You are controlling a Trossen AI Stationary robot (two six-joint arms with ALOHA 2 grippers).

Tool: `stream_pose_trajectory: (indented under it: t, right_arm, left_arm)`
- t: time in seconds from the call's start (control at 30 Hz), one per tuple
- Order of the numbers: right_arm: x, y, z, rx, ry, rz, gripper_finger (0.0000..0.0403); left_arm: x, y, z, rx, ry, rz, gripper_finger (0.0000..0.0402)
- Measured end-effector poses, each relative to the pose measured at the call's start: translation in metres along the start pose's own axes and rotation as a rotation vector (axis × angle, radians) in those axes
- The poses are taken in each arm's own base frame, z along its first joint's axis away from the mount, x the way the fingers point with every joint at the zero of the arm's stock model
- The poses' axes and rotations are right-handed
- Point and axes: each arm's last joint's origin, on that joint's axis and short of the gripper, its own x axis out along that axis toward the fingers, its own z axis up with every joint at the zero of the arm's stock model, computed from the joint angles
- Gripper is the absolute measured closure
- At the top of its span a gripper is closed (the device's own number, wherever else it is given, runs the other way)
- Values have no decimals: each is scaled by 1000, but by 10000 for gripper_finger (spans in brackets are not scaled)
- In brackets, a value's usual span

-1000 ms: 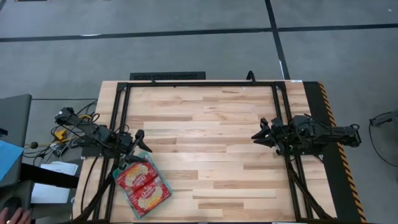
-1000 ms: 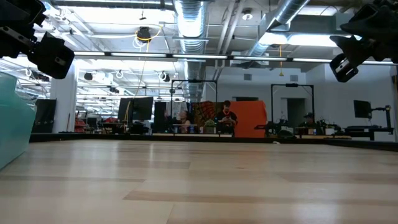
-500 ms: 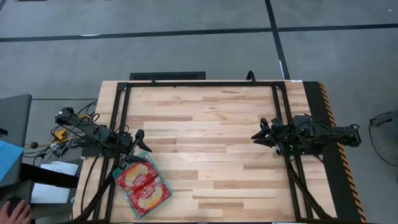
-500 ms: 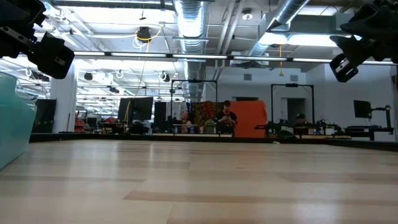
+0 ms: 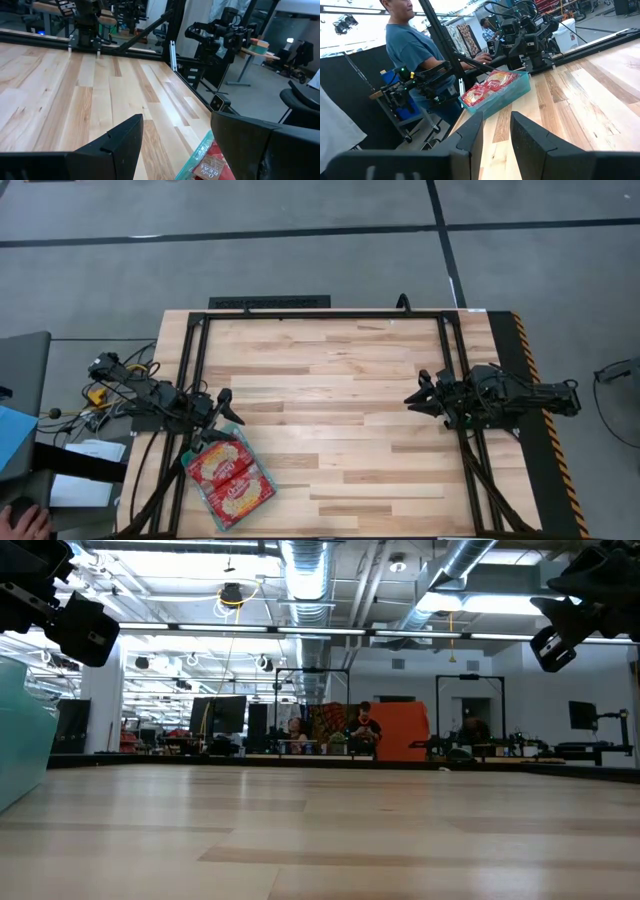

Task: Sort popcorn bags into baskets
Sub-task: Return to Home Position

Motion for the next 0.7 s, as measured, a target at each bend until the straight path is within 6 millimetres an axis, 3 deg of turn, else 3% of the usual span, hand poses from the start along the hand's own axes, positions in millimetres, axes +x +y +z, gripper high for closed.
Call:
stream_pose_trajectory:
  t: [0.7]
  right_arm:
    - [0, 0, 0, 0, 0, 0, 277]
  left_arm:
    - [0, 0, 0, 0, -1, 0, 177]
